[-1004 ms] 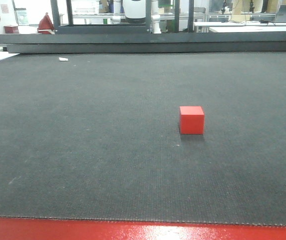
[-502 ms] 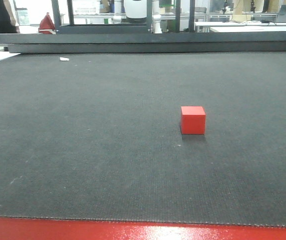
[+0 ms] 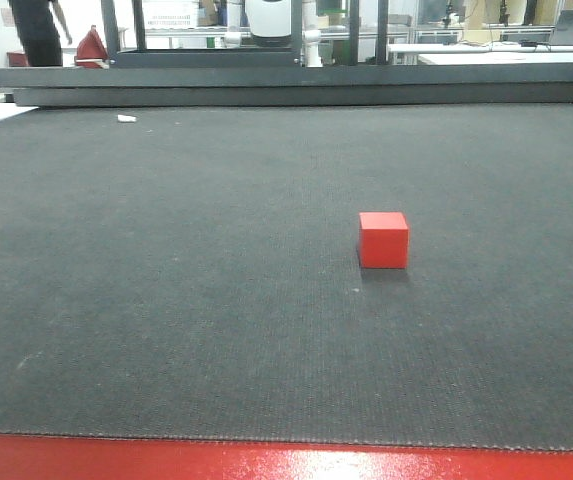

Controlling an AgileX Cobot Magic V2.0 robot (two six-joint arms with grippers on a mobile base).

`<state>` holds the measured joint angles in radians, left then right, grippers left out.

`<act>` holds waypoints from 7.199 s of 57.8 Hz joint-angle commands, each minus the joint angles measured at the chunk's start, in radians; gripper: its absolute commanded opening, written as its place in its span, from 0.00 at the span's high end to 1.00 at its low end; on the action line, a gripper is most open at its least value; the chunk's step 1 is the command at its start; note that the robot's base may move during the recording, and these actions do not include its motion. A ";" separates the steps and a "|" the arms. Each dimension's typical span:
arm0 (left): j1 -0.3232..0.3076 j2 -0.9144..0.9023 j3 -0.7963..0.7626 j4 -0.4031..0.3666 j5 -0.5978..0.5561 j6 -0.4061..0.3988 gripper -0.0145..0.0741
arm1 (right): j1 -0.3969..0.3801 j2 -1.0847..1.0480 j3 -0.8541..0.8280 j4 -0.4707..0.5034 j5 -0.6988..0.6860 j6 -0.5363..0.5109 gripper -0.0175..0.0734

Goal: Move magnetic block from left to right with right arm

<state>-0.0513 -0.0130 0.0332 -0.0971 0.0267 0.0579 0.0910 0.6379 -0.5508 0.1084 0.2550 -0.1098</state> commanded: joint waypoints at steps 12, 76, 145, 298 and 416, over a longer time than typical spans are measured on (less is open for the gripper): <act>0.001 -0.011 0.005 -0.005 -0.084 -0.006 0.98 | 0.232 0.423 -0.376 -0.042 0.177 0.143 0.16; 0.001 -0.011 0.005 -0.005 -0.084 -0.006 0.98 | 0.434 1.222 -0.887 -0.296 0.488 0.771 0.17; 0.001 -0.011 0.005 -0.005 -0.084 -0.006 0.98 | 0.132 0.274 -0.236 -0.299 0.298 0.297 0.59; 0.001 -0.011 0.005 -0.005 -0.084 -0.006 0.98 | 0.132 -0.219 -0.110 -0.299 0.198 0.297 0.59; -0.001 -0.011 0.005 -0.005 -0.084 -0.006 0.98 | 0.132 -0.221 -0.110 -0.299 0.198 0.297 0.59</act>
<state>-0.0513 -0.0130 0.0332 -0.0971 0.0267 0.0579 0.2272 0.4071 -0.6331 -0.1738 0.5403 0.1971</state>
